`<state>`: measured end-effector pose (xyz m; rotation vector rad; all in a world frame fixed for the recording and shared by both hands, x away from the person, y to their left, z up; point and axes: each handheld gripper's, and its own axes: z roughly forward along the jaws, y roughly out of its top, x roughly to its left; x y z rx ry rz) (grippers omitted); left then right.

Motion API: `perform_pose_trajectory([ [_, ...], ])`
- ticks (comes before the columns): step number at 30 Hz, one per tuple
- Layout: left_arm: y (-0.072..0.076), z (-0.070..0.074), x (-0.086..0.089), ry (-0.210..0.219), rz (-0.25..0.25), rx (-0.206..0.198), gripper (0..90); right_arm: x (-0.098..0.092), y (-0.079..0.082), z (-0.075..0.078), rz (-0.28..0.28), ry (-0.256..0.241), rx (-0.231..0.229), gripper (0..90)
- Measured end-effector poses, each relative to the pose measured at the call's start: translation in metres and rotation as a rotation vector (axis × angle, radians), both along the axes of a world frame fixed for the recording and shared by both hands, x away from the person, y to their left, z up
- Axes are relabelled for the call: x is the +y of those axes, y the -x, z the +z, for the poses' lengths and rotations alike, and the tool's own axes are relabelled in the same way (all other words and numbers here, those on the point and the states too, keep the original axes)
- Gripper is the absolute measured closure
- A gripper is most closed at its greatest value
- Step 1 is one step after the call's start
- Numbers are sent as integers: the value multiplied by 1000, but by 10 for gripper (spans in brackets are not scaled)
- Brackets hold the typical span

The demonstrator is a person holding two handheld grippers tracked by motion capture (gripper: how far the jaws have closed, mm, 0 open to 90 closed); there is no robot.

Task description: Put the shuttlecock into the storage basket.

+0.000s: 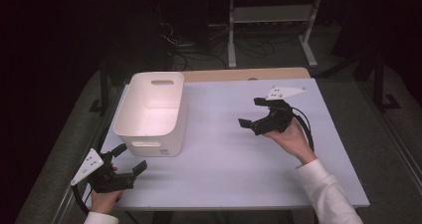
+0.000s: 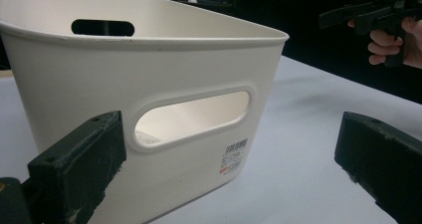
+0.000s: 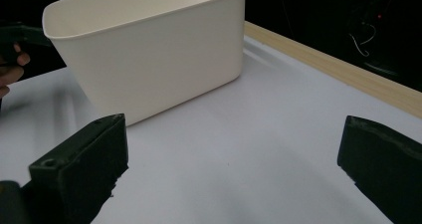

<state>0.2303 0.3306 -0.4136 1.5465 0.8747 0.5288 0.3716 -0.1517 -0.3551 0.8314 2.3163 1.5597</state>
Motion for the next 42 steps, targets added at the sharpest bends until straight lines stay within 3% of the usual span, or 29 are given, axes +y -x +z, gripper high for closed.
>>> perform_pose_trajectory([
  [6,0,0,0,1,-3,-2,0,-7,5,-3,-20,-12,-14,0],
  [9,0,0,1,-19,-9,-6,0,-11,6,-6,-24,-15,-12,0],
  [42,1,1,1,-12,-6,-5,0,-44,36,-30,-79,-33,-42,0],
])
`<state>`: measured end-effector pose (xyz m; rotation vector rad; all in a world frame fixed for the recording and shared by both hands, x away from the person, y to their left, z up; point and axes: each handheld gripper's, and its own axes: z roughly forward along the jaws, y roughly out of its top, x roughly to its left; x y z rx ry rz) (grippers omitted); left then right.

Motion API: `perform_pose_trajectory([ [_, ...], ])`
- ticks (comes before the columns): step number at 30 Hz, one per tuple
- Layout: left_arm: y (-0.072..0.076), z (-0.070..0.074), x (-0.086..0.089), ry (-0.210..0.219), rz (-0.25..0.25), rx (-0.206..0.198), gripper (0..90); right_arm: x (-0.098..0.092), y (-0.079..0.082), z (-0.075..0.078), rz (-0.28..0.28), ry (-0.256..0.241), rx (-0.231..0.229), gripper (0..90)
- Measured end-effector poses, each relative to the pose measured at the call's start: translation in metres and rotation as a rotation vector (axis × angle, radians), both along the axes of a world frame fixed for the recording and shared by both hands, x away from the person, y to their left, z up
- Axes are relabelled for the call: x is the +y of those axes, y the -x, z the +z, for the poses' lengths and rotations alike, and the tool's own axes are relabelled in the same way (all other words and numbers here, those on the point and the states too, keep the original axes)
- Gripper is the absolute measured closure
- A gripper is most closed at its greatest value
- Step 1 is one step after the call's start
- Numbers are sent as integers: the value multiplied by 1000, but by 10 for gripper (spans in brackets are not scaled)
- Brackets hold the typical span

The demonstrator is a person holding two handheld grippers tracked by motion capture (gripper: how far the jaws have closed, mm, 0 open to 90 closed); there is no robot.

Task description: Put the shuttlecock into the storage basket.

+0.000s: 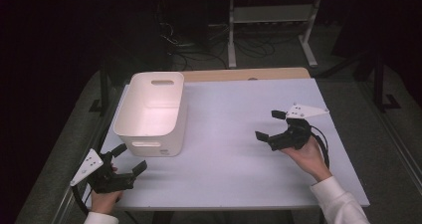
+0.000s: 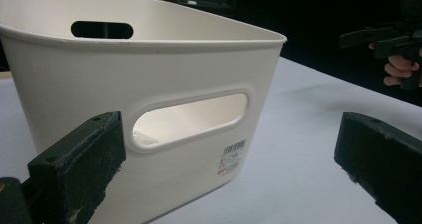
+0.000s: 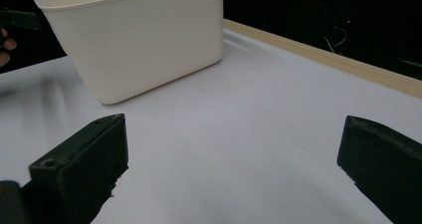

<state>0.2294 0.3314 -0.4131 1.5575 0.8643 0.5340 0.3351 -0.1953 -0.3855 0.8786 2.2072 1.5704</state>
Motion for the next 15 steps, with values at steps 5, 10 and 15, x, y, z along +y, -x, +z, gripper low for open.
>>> perform_pose_trajectory([
  [5,0,0,0,-3,0,0,0,-10,4,-2,-29,-9,-5,0],
  [10,0,0,0,0,1,1,0,-18,8,-6,-48,-16,-13,0],
  [15,0,0,1,-6,1,0,0,-23,12,-10,-60,-12,-3,0],
])
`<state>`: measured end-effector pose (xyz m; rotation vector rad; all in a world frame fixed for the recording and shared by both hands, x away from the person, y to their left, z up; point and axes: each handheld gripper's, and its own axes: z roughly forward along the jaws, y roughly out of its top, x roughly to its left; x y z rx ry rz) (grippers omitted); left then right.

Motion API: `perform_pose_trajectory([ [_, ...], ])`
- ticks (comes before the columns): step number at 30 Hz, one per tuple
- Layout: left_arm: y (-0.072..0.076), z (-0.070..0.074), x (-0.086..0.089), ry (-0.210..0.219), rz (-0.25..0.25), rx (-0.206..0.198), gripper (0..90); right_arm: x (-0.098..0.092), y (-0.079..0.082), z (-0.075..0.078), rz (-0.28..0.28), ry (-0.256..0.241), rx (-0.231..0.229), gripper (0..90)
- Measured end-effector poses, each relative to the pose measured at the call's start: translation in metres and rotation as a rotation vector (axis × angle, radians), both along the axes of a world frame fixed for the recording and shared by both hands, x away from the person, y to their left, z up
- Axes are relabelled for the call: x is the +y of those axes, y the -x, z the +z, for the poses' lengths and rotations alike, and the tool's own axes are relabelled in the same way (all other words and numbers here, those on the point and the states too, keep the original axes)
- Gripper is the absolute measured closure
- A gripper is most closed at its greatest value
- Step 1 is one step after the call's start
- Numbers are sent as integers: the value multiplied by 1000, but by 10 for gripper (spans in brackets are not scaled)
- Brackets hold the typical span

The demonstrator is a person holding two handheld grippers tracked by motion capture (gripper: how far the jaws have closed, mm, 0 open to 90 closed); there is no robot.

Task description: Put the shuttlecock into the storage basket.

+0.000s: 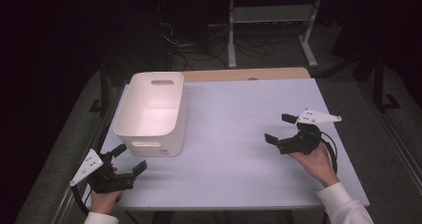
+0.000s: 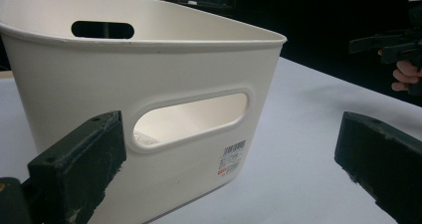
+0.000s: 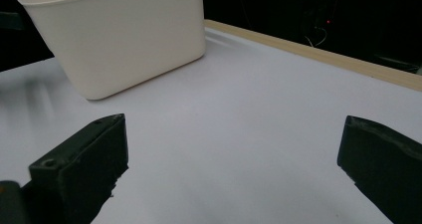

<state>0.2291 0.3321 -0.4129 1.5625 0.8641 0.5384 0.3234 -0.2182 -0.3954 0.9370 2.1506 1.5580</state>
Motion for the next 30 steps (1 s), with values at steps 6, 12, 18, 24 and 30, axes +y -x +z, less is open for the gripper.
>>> perform_pose_trajectory([
  [6,0,0,0,8,0,1,0,-5,4,-4,-11,9,4,0],
  [12,0,0,0,2,0,-2,0,-10,9,-7,-27,16,4,0],
  [18,0,0,0,9,-3,1,0,-17,14,-10,-54,9,-2,0],
  [24,0,0,-1,9,-6,-1,0,-23,21,-13,-67,3,-4,0],
  [30,0,-1,-1,7,-7,4,0,-29,26,-16,-81,-1,-18,0],
])
